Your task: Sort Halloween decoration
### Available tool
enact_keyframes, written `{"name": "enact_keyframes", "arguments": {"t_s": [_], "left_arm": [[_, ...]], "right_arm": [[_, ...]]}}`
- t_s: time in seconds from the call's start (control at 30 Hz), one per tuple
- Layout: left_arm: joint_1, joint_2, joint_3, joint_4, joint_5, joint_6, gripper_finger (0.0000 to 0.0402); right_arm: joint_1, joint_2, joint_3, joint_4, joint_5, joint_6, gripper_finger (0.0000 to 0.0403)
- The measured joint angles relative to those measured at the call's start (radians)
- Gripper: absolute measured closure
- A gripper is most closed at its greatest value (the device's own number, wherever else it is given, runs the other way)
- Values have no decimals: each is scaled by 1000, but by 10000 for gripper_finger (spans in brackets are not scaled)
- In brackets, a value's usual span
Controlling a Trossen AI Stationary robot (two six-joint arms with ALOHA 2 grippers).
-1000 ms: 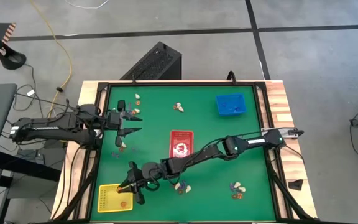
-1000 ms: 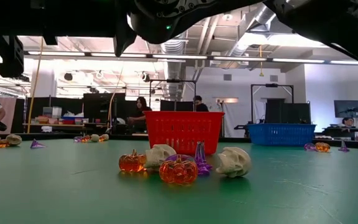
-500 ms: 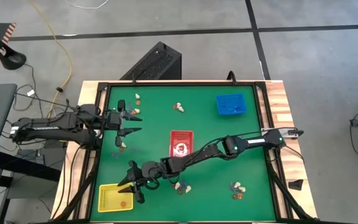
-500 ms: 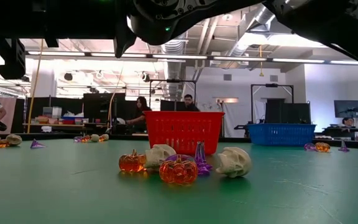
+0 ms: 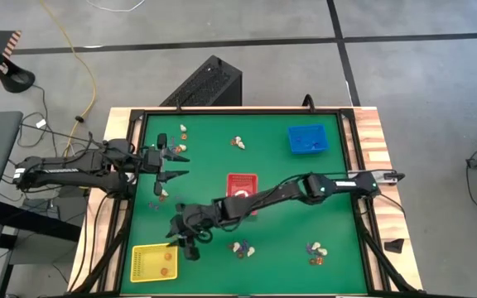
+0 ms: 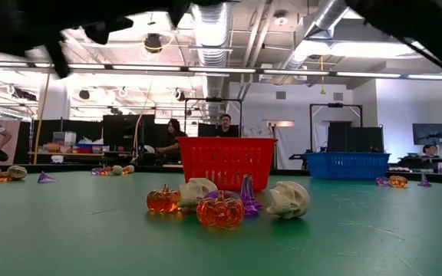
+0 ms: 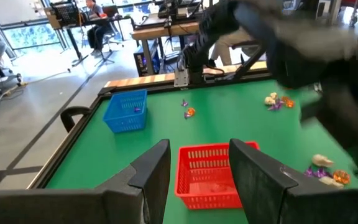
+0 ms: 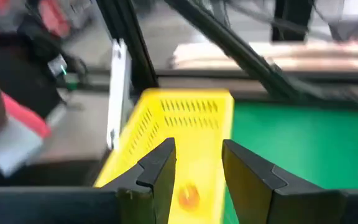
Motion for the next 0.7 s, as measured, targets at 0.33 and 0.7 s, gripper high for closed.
{"name": "enact_keyframes", "arguments": {"t_s": [0.33, 0.7], "left_arm": [[0, 0, 0, -1, -24, -2, 249], [0, 0, 0, -52, -29, -18, 249]], "right_arm": [[-44, -286, 1, -894, 26, -81, 239], [-34, -497, -33, -1397, 417, 89, 239]]}}
